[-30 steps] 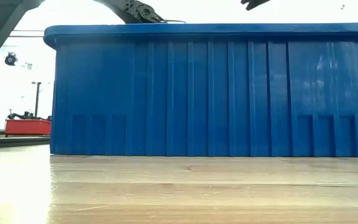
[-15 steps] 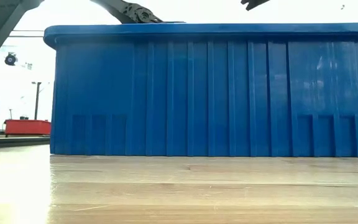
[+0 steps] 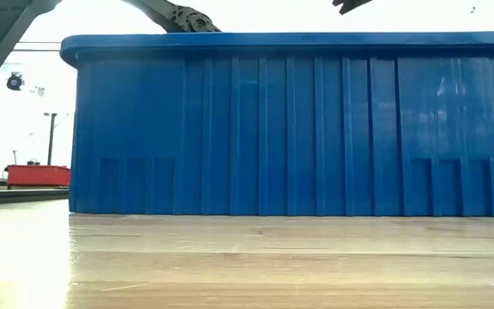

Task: Pick and place slides into bin
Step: Put the black slipper into the blue bin, then return to Home Position

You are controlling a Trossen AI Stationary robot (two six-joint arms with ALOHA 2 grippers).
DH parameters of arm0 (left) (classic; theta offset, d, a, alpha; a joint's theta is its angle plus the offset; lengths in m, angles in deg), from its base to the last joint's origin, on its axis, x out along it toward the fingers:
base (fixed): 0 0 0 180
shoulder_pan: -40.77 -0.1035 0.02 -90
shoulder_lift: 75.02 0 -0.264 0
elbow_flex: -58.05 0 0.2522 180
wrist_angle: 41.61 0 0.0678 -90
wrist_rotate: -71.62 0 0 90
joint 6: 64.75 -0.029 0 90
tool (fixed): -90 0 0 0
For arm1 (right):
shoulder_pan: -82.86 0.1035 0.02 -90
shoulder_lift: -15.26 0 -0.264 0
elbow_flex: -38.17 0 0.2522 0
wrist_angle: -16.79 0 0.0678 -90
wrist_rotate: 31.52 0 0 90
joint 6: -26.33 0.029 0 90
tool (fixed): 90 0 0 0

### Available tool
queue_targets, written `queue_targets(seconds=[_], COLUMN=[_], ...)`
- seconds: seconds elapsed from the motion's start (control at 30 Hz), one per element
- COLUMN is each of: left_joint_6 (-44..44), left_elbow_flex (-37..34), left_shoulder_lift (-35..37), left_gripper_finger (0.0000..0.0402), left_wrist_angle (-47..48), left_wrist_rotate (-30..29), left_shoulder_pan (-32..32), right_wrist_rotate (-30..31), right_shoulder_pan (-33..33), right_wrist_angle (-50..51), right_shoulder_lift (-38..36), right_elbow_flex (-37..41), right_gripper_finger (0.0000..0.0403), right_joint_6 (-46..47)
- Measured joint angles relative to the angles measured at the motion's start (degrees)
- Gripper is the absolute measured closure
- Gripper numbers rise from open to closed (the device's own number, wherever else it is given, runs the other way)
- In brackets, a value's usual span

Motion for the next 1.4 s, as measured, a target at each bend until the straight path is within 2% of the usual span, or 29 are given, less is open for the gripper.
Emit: queue_targets(seconds=[0.33,0.43,0.53,0.7,0.77,0.83,0.9,0.97,1.07,1.2,1.27,1.4], left_joint_6=[0.8,2.5,3.93,7.66,13.04,20.1,24.97,26.2,25.94,22.76,22.99,23.24], left_elbow_flex=[0.04,0.38,0.93,0.93,0.33,-0.6,-1.95,-3.02,-5.41,-10.41,-14.83,-25.51], left_shoulder_lift=[1.31,4.46,8.82,16.94,20.13,22.9,25.21,27.66,30.69,36.7,40.79,50.91], left_gripper_finger=[0.0105,0.0105,0.0105,0.0105,0.011,0.0126,0.0156,0.02,0.0282,0.0382,0.0391,0.0393], left_wrist_angle=[3.53,4.69,3.82,-1.95,-6.7,-15.39,-24.97,-34.64,-46.63,-48.12,-47.48,-47.68], left_wrist_rotate=[-0.91,2.65,10.36,27.45,38.21,49.22,55.48,55.6,52.78,52.24,51.39,42.68], left_shoulder_pan=[1.2,1.94,2.39,2.53,2.56,3.39,5.43,8.54,13.33,17.71,18.98,21.86], right_wrist_rotate=[0.0,0.0,0.0,0.0,0.0,0.0,0.01,0.0,0.0,-0.01,-0.01,-0.04], right_shoulder_pan=[0.0,0.0,0.0,-0.12,-0.11,-0.11,-0.11,-0.11,-0.11,-0.11,-0.11,-0.11], right_wrist_angle=[0.0,-0.01,-0.04,-0.15,-0.21,-0.21,-0.22,-0.28,-0.28,-0.17,-0.2,-0.2], right_shoulder_lift=[0.0,0.0,0.0,0.0,0.0,0.0,0.0,0.0,0.0,0.01,0.02,0.01], right_elbow_flex=[0.0,0.0,0.0,0.0,0.0,0.0,0.0,0.01,0.02,0.08,0.09,0.11], right_gripper_finger=[0.0184,0.0184,0.0184,0.0184,0.0184,0.0184,0.0184,0.0184,0.0184,0.0184,0.0184,0.0184], right_joint_6=[0.17,0.17,0.19,-0.03,-0.68,-1.06,-1.01,-0.98,-0.48,1.73,2.14,2.89])
